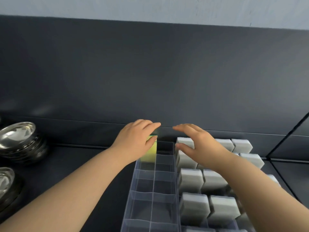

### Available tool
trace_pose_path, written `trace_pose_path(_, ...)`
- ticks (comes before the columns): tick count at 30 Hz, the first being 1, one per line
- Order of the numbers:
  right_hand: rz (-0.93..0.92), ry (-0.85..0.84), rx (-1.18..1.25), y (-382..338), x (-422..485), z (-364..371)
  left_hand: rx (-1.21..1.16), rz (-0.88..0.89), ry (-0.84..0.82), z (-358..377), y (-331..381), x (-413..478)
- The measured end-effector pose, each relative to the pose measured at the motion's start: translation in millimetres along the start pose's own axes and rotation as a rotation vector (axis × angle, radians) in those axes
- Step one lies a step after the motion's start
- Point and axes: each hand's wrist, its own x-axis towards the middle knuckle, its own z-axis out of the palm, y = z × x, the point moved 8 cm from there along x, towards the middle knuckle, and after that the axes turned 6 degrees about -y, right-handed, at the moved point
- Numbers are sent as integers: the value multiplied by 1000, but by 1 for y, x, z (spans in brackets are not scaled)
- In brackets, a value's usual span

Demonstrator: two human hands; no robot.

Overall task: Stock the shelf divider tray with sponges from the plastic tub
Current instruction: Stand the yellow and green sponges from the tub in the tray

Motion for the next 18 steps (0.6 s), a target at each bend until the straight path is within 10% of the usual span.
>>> trace_pose_path(18,166,58,26,12,-54,4,-38,-4,-168,-18,51,-60)
